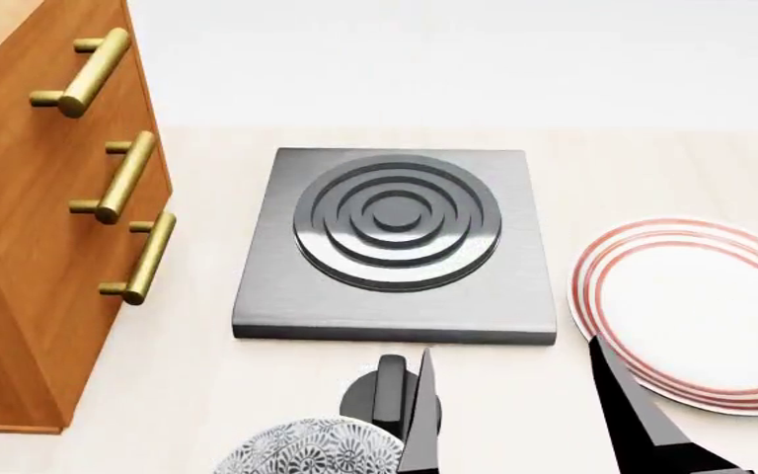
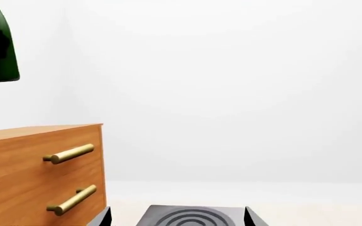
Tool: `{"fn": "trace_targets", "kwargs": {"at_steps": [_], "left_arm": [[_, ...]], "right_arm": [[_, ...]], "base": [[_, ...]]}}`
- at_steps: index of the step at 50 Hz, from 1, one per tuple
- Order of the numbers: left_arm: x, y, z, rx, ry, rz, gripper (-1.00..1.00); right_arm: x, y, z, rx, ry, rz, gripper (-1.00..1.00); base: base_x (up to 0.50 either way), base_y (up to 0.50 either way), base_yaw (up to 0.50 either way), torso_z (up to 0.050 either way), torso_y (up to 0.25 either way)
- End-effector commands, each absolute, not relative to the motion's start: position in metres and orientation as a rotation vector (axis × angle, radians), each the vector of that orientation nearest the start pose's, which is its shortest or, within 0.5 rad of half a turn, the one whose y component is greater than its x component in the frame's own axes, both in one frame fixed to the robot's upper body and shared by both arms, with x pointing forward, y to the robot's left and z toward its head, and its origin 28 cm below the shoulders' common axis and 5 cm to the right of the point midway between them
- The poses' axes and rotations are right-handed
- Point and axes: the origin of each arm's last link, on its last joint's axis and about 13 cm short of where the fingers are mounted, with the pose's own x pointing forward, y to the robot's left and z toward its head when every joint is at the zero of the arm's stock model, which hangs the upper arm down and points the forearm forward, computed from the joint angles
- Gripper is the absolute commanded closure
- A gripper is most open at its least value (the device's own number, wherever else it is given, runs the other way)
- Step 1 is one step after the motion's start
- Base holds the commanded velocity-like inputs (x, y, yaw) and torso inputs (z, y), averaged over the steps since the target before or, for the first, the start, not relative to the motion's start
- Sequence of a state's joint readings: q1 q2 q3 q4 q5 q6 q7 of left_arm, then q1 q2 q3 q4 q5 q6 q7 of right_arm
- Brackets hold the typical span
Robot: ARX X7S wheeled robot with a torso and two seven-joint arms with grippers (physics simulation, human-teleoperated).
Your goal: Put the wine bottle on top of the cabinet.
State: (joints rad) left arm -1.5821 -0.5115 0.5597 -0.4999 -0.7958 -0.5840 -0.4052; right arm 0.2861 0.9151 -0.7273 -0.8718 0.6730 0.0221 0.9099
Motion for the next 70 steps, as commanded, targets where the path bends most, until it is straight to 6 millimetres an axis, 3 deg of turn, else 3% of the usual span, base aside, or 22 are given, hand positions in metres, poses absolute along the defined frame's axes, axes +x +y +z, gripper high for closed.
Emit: {"fn": "trace_targets", "kwargs": {"at_steps": [1, 41, 70], "left_arm": [[0.371, 0.287, 0.381, -0.104, -0.287, 0.167, 1.0], [0.383, 0.292, 0.31, -0.101, -0.165, 0.196, 1.0], [0.38, 0.295, 0.295, -0.117, -0.142, 0.207, 1.0]], "right_arm": [[0.15, -0.095, 0.17, 0.084, -0.341, 0.183, -1.0], [0.15, -0.094, 0.169, 0.081, -0.337, 0.188, -1.0], [0.15, -0.092, 0.168, 0.077, -0.334, 0.196, -1.0]], "base": [[0.0, 0.0, 0.0, 0.0, 0.0], [0.0, 0.0, 0.0, 0.0, 0.001], [0.0, 0.0, 0.0, 0.0, 0.0]]}}
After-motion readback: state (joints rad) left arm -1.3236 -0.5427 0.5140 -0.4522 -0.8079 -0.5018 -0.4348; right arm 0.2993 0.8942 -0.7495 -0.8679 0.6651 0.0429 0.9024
